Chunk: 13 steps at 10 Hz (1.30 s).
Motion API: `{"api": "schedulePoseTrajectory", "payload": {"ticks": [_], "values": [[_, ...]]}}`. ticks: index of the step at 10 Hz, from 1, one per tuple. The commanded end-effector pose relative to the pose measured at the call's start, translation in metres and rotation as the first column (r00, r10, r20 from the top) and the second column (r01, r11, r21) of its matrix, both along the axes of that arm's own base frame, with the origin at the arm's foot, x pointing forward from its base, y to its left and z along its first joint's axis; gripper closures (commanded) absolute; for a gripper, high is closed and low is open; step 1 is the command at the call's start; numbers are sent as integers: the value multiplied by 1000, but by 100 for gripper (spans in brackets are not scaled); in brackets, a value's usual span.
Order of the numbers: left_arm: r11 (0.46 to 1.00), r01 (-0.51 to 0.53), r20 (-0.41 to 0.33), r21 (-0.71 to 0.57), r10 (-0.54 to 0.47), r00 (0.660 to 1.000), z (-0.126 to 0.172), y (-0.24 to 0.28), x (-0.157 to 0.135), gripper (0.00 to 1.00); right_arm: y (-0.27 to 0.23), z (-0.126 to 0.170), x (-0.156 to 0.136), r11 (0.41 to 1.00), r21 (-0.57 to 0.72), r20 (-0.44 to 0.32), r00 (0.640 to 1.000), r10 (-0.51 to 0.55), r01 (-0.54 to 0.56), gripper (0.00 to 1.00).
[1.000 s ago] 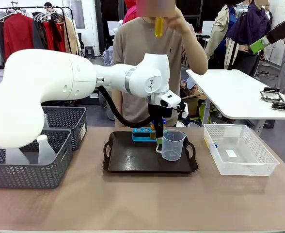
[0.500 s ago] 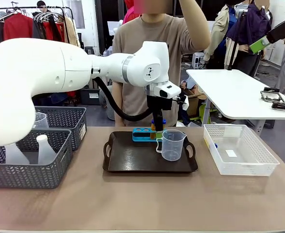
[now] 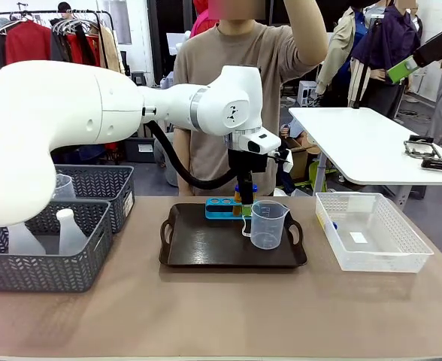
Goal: Prepare the laboratory tools.
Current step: Pick up one Small flask and place it on the Handle tray.
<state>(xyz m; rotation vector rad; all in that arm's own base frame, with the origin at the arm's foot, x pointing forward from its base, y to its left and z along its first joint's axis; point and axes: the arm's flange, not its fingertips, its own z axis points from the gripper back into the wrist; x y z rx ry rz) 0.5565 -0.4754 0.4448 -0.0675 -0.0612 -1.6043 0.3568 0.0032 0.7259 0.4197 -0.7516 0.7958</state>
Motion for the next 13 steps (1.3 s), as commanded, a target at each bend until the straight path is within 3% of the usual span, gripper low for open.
{"api": "schedulePoseTrajectory", "payload": {"ticks": [1, 4, 6, 7, 10, 12, 13], "values": [[997, -70, 14, -13, 70, 997, 21, 24, -7, 0, 0, 0, -1, 1000, 13, 4, 1000, 13, -13, 0], [973, -221, -15, -68, 221, 975, 86, 89, -38, 0, 0, 0, -1, 1000, 13, 4, 1000, 13, -13, 0], [933, -344, 58, -106, 351, 935, 139, 134, -57, 0, 0, 0, -1, 1000, 13, 4, 1000, 13, -13, 0], [876, -465, 107, -125, 478, 872, 167, 157, -75, 0, 0, 0, -1, 1000, 13, 4, 1000, 13, -13, 0], [701, -704, 200, -113, 710, 675, 212, 221, -90, 0, 0, 0, -1, 1000, 13, 4, 1000, 13, -13, 0], [535, -832, 223, -146, 838, 499, 229, 265, -96, 0, 0, 0, -1, 1000, 13, 4, 1000, 13, -13, 0], [471, -867, 232, -163, 873, 430, 234, 284, -96, 0, 0, 0, -1, 1000, 13, 4, 1000, 13, -13, 0]]}}
